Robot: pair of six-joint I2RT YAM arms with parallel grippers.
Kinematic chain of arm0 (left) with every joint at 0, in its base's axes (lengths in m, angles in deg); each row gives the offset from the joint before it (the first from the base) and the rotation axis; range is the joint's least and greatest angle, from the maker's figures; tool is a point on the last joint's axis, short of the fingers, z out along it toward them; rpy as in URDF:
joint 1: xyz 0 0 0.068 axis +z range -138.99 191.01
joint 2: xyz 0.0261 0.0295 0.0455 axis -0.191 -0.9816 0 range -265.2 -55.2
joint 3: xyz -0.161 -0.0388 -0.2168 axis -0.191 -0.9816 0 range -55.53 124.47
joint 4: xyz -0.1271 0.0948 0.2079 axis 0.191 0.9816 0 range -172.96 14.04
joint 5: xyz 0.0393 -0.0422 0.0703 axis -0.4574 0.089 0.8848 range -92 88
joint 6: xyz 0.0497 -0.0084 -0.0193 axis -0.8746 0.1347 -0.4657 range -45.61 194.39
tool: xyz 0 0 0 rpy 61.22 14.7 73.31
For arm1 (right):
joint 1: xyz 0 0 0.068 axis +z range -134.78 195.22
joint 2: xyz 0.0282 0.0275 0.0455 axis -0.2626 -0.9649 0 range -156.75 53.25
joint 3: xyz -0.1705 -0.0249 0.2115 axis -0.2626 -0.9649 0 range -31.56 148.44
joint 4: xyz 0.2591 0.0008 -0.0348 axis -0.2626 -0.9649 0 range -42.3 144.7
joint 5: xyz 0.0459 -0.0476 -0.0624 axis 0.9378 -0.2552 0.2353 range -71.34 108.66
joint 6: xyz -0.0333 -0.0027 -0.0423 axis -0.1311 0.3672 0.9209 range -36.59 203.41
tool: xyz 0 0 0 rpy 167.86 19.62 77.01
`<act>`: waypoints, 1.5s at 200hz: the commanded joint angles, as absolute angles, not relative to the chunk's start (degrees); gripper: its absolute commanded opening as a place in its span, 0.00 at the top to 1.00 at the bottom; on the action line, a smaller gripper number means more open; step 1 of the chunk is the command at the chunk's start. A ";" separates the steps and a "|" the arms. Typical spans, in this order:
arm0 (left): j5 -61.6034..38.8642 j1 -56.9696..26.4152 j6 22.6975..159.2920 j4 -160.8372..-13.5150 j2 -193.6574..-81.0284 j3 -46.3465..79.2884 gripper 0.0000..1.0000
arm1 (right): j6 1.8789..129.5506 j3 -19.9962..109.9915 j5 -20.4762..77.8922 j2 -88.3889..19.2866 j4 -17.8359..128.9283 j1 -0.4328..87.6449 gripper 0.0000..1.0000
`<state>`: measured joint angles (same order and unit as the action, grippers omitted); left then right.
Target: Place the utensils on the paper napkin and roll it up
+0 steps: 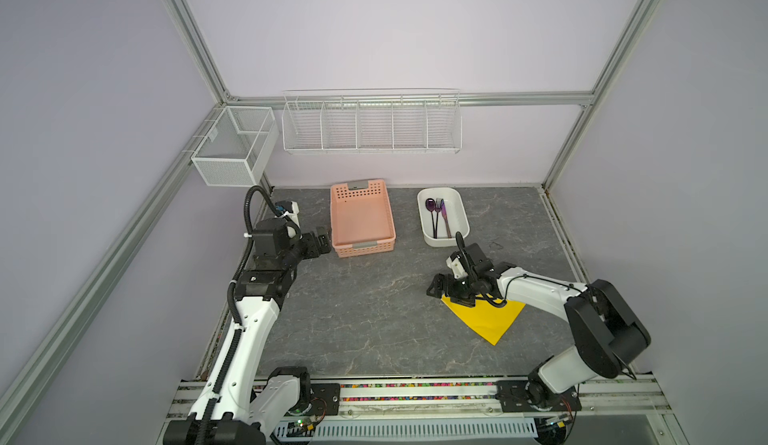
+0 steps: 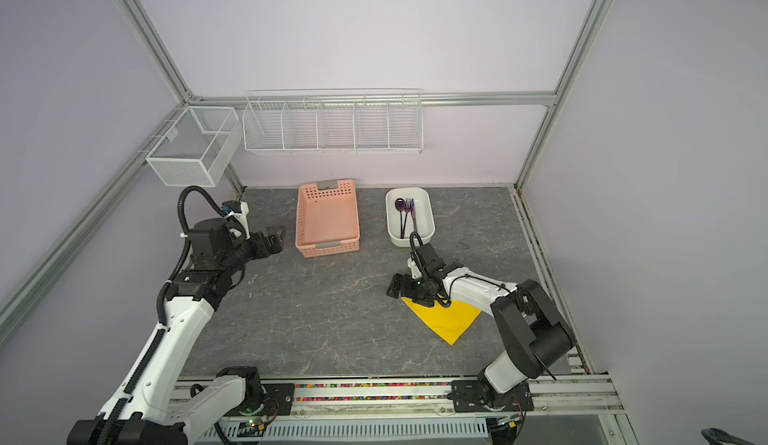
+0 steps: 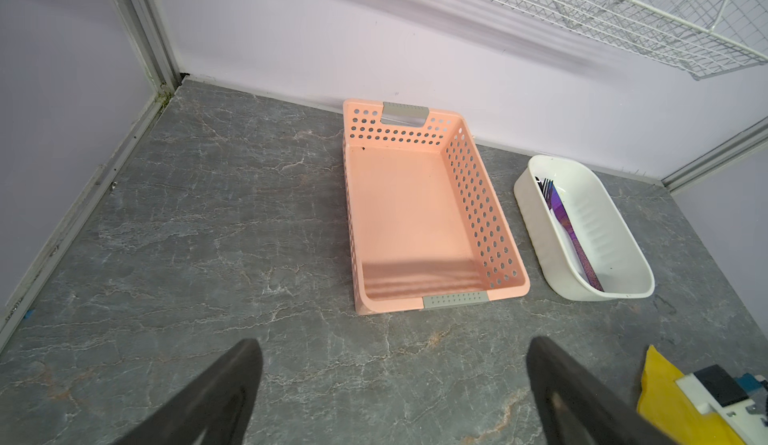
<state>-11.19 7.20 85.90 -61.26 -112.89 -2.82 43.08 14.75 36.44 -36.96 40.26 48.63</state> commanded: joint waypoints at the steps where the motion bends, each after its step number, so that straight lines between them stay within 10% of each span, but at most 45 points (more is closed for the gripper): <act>1: -11.05 7.06 85.86 -60.76 -112.50 -3.51 0.00 | 38.48 15.72 34.45 -39.86 41.35 51.51 0.04; 300: -10.24 7.15 86.25 -60.01 -111.63 -3.78 0.01 | 31.66 32.73 34.03 -54.23 44.96 64.07 0.05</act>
<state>-10.82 7.20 85.92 -60.78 -112.17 -3.35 32.24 31.45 33.53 -52.81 46.34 63.71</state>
